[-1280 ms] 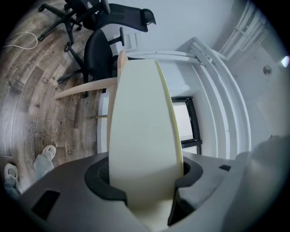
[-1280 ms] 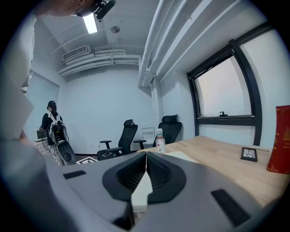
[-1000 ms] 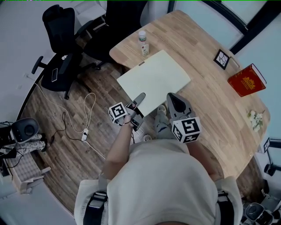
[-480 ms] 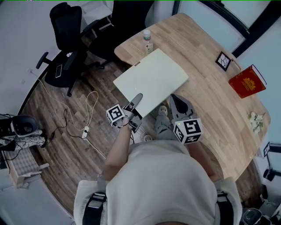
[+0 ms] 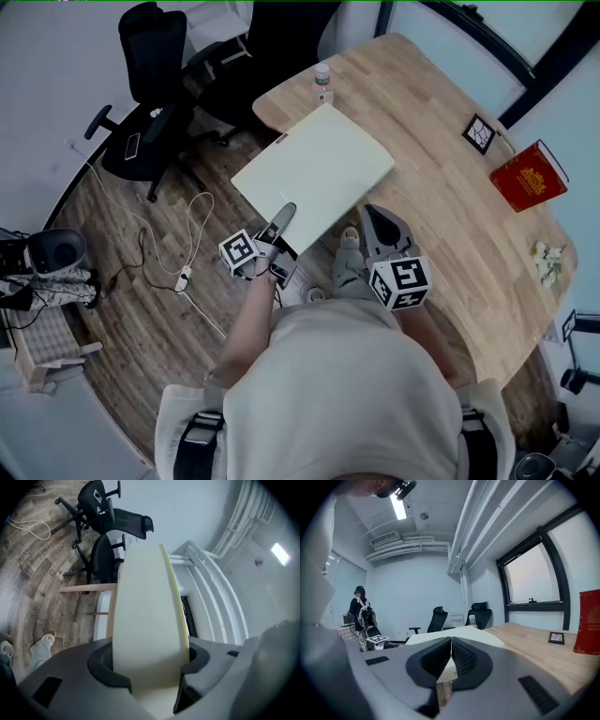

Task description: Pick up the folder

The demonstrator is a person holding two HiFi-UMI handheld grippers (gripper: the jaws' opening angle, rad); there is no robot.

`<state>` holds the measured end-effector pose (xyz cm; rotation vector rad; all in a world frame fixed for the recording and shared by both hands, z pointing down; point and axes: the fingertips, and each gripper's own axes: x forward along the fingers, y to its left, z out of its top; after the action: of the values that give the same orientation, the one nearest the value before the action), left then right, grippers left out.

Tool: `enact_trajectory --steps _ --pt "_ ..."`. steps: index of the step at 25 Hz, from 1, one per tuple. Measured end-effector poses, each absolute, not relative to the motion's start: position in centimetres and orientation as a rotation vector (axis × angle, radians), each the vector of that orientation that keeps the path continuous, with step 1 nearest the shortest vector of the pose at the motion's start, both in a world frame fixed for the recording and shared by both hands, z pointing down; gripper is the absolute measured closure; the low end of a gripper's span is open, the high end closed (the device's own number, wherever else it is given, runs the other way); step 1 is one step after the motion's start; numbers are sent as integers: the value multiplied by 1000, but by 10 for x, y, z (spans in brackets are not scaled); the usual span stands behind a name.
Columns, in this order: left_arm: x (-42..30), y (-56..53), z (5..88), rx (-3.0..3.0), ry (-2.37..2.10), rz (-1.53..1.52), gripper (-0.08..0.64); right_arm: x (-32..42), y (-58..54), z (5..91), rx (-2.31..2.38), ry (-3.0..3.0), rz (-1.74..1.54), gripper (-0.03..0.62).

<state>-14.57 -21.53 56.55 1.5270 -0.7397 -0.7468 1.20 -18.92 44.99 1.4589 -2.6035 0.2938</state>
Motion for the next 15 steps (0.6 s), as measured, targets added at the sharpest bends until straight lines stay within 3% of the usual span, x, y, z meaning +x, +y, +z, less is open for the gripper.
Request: enact_trajectory --steps 15 --pt "-170 -181 528 1518 -765 -831 278 6 -173 449 1454 -2613 287 574"
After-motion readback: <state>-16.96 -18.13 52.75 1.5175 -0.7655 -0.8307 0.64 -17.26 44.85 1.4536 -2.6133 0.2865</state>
